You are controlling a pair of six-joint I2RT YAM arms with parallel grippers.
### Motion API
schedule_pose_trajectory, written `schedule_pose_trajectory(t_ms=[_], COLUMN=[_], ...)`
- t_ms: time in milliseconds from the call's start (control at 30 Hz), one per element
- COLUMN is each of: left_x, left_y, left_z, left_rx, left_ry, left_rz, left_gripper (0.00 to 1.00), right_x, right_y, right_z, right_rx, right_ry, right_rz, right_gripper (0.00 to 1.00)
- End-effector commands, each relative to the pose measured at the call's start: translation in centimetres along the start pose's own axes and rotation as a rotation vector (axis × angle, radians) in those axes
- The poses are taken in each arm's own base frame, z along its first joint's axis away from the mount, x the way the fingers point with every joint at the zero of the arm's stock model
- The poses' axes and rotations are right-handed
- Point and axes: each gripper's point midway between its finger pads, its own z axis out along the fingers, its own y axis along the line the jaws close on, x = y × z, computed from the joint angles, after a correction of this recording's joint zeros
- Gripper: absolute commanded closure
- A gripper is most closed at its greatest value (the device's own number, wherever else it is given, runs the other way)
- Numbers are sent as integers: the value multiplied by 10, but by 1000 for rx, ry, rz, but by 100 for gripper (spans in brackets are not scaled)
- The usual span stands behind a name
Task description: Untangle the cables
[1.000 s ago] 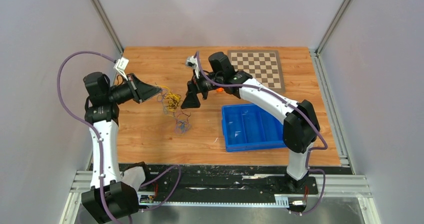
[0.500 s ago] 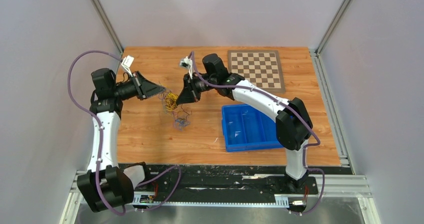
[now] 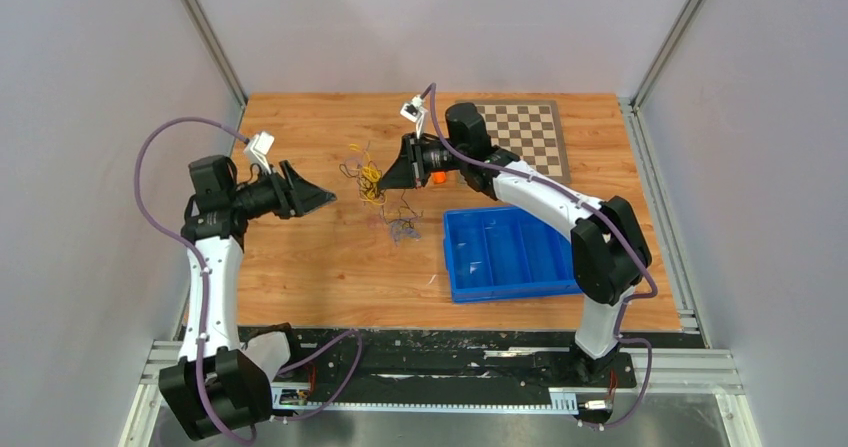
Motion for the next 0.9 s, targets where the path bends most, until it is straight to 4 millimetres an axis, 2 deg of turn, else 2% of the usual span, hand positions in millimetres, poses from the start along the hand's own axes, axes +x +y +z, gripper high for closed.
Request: schedule_pose_trajectory(t_ms=[0, 100, 333, 400, 467, 533, 567, 600, 667, 800, 867], left_x=[16, 22, 20, 25, 33, 40, 43, 44, 45, 45, 46], left_y=[-1, -2, -11, -13, -13, -11, -8, -6, -2, 15, 31], left_z=[16, 31, 58, 63, 67, 67, 65, 64, 58, 41, 31], left_rx=[17, 36, 132, 157, 176, 172, 151, 139, 107, 34, -29], left_ry=[2, 30, 83, 93, 115, 130, 139, 137, 132, 112, 103], left_rz=[-49, -72, -144, -157, -174, -183, -195, -164, -146, -159, -163], left_gripper=[28, 28, 27, 31, 41, 69, 76, 87, 99, 100, 100], right_x=[-30, -29, -21, -21, -22, -27, -28, -30, -35, -45, -53], right_y=[43, 45, 55, 55, 54, 51, 49, 46, 39, 12, 0], right_z=[-4, -2, 5, 6, 7, 3, 1, -3, -13, -42, -59], right_rx=[-82, -97, -128, -132, -131, -124, -117, -108, -82, 14, 57], right_ry=[-91, -91, -72, -70, -72, -81, -87, -94, -111, -164, -200], right_rz=[-27, -23, -29, -28, -29, -30, -29, -30, -29, -11, -3], right_gripper=[100, 100, 100, 100, 100, 100, 100, 100, 100, 100, 100])
